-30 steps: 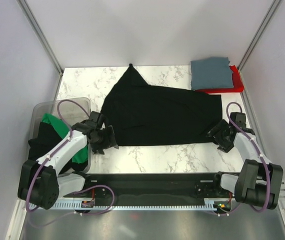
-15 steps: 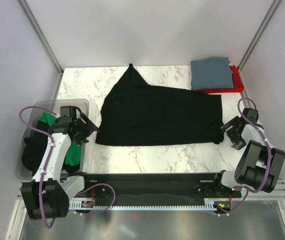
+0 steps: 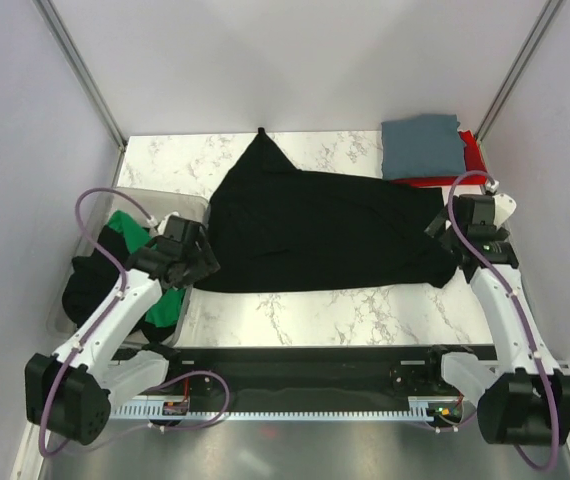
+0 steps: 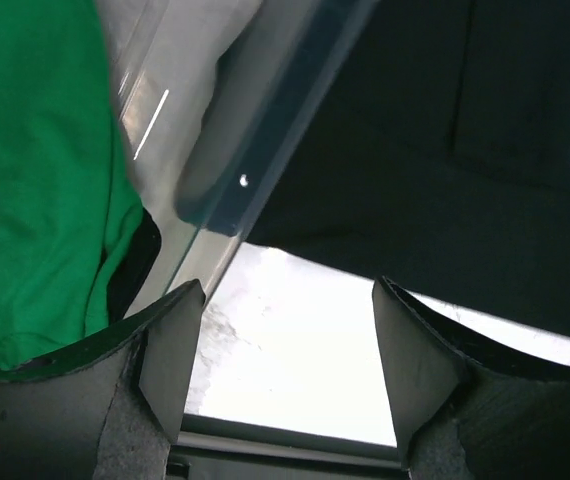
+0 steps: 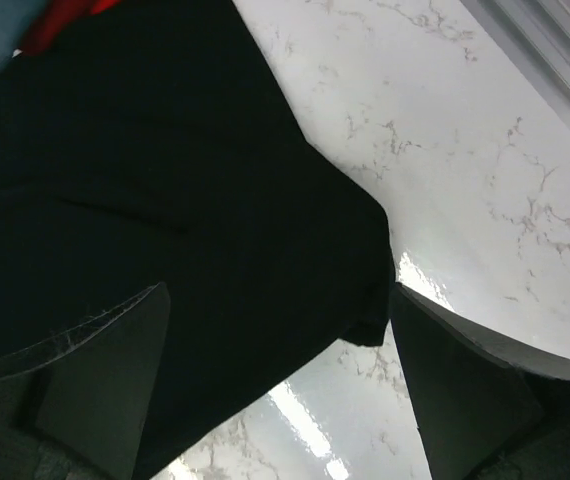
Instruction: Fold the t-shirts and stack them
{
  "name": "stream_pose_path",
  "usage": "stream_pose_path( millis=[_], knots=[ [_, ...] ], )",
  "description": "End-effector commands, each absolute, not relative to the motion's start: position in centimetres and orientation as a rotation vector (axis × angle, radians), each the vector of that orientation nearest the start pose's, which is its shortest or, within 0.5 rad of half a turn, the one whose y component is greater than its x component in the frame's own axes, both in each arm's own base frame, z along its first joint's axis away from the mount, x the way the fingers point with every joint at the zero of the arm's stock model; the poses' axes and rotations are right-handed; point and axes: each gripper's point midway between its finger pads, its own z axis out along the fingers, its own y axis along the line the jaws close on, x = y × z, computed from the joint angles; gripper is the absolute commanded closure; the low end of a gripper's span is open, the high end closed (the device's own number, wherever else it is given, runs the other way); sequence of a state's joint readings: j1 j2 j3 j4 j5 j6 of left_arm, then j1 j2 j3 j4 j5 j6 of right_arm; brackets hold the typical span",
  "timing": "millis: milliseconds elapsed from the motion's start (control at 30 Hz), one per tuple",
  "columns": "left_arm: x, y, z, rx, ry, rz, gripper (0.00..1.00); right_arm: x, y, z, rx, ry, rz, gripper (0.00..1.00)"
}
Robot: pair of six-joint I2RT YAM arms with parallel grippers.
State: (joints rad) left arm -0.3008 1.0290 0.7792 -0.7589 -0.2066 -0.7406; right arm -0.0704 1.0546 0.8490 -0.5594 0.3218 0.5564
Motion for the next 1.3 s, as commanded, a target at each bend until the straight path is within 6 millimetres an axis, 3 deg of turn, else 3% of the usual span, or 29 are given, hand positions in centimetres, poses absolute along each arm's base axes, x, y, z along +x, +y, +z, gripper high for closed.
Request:
stream_pose_path(
  millis=[0,33,200,300,433,500,600,633,700,733,767,833,900,967,1067,1100,1200,1267],
  knots=[
    [22.6,-8.5,9.4,-0.695,2.532,-0.15,0.24,26.7,-5.0,14.3,0.871,2.192,-0.133,0.02],
    [22.5,-8.5,9.0,-0.699,2.541,-0.141,0.24,25.9,-4.5,12.8,0.876,2.23,-0.112,0.02],
    [22.0,-8.7,7.3,-0.717,2.571,-0.139,0.23,25.0,-2.2,8.8,0.91,2.299,0.029,0.08],
    [22.1,-7.2,7.4,-0.695,2.548,-0.05,0.18,25.3,-1.1,7.4,0.917,2.342,0.101,0.1],
    [23.0,-4.1,7.8,-0.756,2.518,0.001,0.15,26.1,-0.6,7.8,0.902,2.318,0.148,0.1],
    [24.0,-1.6,7.8,-0.825,2.501,0.028,0.14,26.2,-0.5,8.0,0.889,2.314,0.158,0.1],
    [25.2,1.3,9.5,-0.94,2.463,0.027,0.17,26.2,-0.2,8.4,0.871,2.315,0.18,0.1],
    [26.3,1.7,11.6,-0.931,2.403,0.012,0.17,26.3,-0.1,8.7,0.86,2.311,0.19,0.1],
    [27.0,1.8,13.8,-0.906,2.353,-0.006,0.19,26.3,0.0,9.3,0.849,2.292,0.206,0.1],
    [27.8,1.4,16.3,-0.88,2.298,-0.061,0.2,26.3,0.1,9.6,0.845,2.284,0.21,0.1],
    [28.0,0.6,17.3,-0.848,2.284,-0.095,0.2,26.3,0.1,9.7,0.844,2.28,0.212,0.09],
    [28.4,-1.2,19.5,-0.78,2.262,-0.152,0.22,26.3,0.0,9.8,0.844,2.276,0.209,0.09],
    [28.0,-4.9,19.9,-0.682,2.301,-0.22,0.23,26.3,0.0,9.4,0.846,2.291,0.205,0.09],
    [26.9,-8.9,18.1,-0.603,2.402,-0.267,0.25,26.2,0.1,9.1,0.849,2.301,0.209,0.09],
    [25.4,-11.5,13.8,-0.565,2.532,-0.252,0.27,26.2,0.1,9.2,0.842,2.301,0.205,0.09],
    [24.6,-11.6,11.8,-0.561,2.586,-0.234,0.27,26.2,0.0,9.4,0.837,2.296,0.203,0.09],
    [25.1,-10.7,8.7,-0.546,2.639,-0.164,0.25,26.2,-0.1,9.7,0.827,2.288,0.191,0.08],
    [26.0,-8.1,7.2,-0.601,2.647,-0.12,0.25,25.9,-0.3,9.8,0.825,2.292,0.18,0.08]
  ],
)
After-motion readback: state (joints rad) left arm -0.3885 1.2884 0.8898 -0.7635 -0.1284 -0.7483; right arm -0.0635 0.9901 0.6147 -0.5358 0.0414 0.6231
